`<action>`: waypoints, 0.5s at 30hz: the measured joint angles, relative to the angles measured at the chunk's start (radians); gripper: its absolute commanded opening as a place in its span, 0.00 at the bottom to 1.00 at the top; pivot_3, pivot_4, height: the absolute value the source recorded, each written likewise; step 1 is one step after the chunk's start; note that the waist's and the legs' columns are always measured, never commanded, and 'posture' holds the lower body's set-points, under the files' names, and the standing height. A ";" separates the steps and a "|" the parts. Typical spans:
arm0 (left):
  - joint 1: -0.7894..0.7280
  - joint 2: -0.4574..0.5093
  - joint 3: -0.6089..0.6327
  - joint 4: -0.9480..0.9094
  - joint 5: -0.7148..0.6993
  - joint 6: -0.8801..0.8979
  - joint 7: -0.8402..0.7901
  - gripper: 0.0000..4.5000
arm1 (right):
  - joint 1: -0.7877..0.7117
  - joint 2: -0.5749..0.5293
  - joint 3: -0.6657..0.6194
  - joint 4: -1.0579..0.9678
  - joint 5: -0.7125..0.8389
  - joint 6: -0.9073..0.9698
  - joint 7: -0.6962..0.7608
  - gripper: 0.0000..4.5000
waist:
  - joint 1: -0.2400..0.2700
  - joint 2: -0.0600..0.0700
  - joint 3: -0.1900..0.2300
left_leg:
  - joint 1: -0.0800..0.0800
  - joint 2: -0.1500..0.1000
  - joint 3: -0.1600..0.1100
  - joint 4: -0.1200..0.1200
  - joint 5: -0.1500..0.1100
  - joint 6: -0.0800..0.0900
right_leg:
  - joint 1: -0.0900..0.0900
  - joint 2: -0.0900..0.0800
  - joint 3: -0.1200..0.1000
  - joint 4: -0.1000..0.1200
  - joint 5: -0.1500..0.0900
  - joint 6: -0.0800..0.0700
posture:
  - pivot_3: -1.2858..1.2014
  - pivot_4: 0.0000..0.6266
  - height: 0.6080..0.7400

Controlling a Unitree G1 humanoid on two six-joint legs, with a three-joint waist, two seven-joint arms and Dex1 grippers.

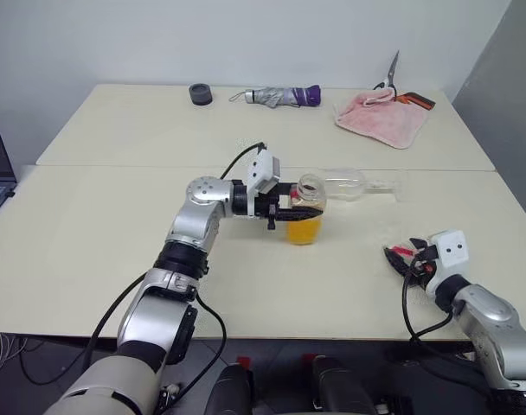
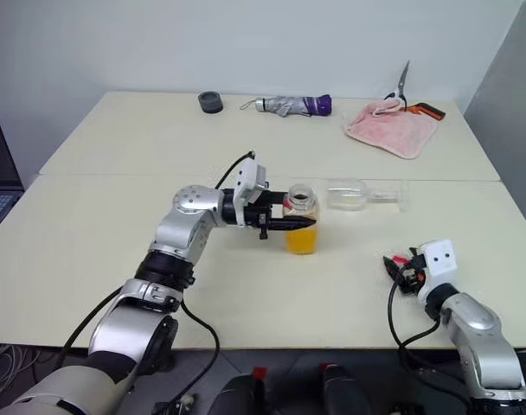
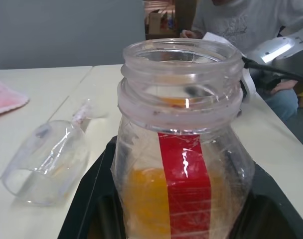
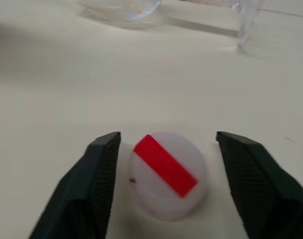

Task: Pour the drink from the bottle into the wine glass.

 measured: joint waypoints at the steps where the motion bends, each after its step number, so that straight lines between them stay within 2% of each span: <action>1: 0.004 0.009 0.005 -0.006 -0.004 0.005 0.006 0.42 | 0.000 0.001 -0.009 -0.004 0.014 0.000 0.005 1.00 | 0.000 0.000 0.000 | 0.000 0.000 0.000 0.000 0.000 0.000 | 0.000 0.000 0.000 0.000 0.000 0.000 | 0.52 0.24 1.00; 5: 0.021 0.038 0.039 -0.024 -0.015 0.038 0.050 0.42 | 0.002 -0.017 -0.060 -0.060 0.076 0.012 0.044 1.00 | 0.000 0.000 0.000 | 0.000 0.000 -0.001 0.000 0.000 0.000 | 0.000 0.000 0.000 0.000 0.000 0.000 | 0.52 0.24 1.00; 8: 0.024 0.075 0.092 -0.026 -0.032 0.072 0.112 0.42 | -0.021 -0.069 -0.066 -0.167 0.148 0.075 0.090 1.00 | -0.003 0.000 0.000 | 0.000 0.001 0.000 0.000 0.000 0.000 | 0.000 0.000 0.000 0.000 0.000 0.000 | 0.52 0.24 1.00; 12: 0.029 0.126 0.172 -0.017 -0.038 0.093 0.217 0.42 | -0.173 -0.128 0.047 -0.298 0.228 0.189 0.156 1.00 | -0.011 0.000 0.000 | 0.001 0.002 -0.002 0.000 0.000 0.000 | 0.000 0.002 -0.001 0.000 0.000 0.000 | 0.52 0.24 1.00; 15: 0.036 0.168 0.218 0.038 -0.029 0.085 0.314 0.42 | -0.390 -0.093 0.213 -0.282 0.214 0.238 0.183 1.00 | -0.019 0.000 0.000 | 0.001 0.002 -0.002 0.000 0.000 0.000 | 0.000 0.002 -0.002 0.000 0.000 0.000 | 0.52 0.24 1.00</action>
